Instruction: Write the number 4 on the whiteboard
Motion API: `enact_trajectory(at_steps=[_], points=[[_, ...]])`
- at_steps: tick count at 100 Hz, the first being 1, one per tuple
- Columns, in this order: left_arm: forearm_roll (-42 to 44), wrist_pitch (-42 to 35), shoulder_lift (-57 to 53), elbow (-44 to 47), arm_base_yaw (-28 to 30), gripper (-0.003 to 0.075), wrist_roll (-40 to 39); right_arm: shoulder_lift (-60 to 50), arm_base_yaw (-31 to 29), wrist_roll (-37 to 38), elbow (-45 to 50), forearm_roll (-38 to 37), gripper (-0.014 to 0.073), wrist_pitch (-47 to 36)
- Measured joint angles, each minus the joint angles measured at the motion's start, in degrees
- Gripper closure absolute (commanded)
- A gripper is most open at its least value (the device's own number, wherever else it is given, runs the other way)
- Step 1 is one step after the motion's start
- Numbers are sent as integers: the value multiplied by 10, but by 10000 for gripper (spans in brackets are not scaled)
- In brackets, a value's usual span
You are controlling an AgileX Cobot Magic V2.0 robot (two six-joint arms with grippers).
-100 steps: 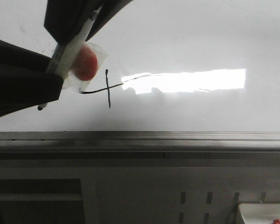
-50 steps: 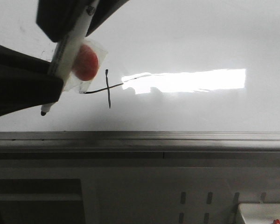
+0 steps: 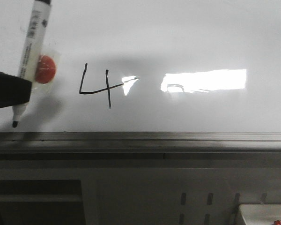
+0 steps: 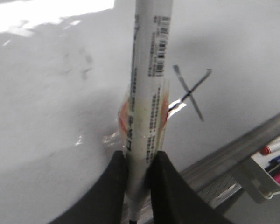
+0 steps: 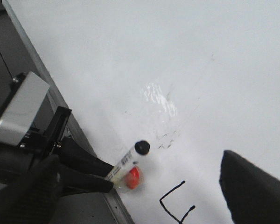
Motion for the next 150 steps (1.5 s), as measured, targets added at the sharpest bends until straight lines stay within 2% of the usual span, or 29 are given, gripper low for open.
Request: enact_trajectory(at_steps=[8, 19, 32, 50, 59, 71, 72, 79, 83, 88, 92, 97, 101, 107, 110, 112, 113, 117, 128, 150], points=[[-88, 41, 0, -16, 8, 741, -2, -7, -1, -1, 0, 0, -20, 0], [-154, 91, 9, -43, 25, 741, -3, -8, -1, 0, 0, 0, -20, 0], [-190, 134, 22, -68, 46, 741, -3, -8, -1, -1, 0, 0, -20, 0], [-198, 142, 32, -75, 51, 729, -3, -8, -1, -1, 0, 0, -20, 0], [-195, 142, 32, -75, 51, 623, -3, -8, -1, -1, 0, 0, -20, 1], [-193, 142, 32, -75, 51, 369, -3, -8, -1, -1, 0, 0, -20, 6], [-193, 142, 32, -75, 51, 327, -3, -8, -1, -1, 0, 0, -20, 6], [-193, 142, 32, -75, 51, 233, -3, -8, -1, -1, 0, 0, -20, 9], [-193, 142, 32, -75, 51, 211, -3, -8, -1, -1, 0, 0, -10, 11], [-193, 142, 25, -75, 51, 221, -3, -12, -1, -1, 0, 0, 38, 12], [-191, 142, 15, -75, 51, 237, -3, -17, -1, -1, 0, 0, 121, 13], [-185, 142, -2, -75, 51, 284, -3, -27, -1, -1, 0, 0, 274, 16], [-176, 142, -21, -75, 51, 332, -3, -37, -1, -1, 0, 0, 440, 16], [-163, 139, -54, -75, 51, 469, -3, -57, -1, -1, 4, -2, 666, 16], [-154, 138, -76, -75, 51, 546, -3, -67, -1, -1, 10, -3, 657, 16], [-150, 138, -91, -75, 51, 625, -3, -75, -1, -1, 13, -3, 657, 16], [-146, 138, -96, -75, 51, 625, -3, -78, -1, -1, 16, -4, 657, 16], [-132, 138, -127, -75, 51, 743, -3, -96, -1, -1, 27, -4, 658, 16], [-87, 138, -207, -75, 51, 741, -3, -152, -1, -1, 77, -10, 658, -8], [27, 148, -374, -33, 51, 741, -3, -315, -1, -1, 266, -47, 658, -137]])
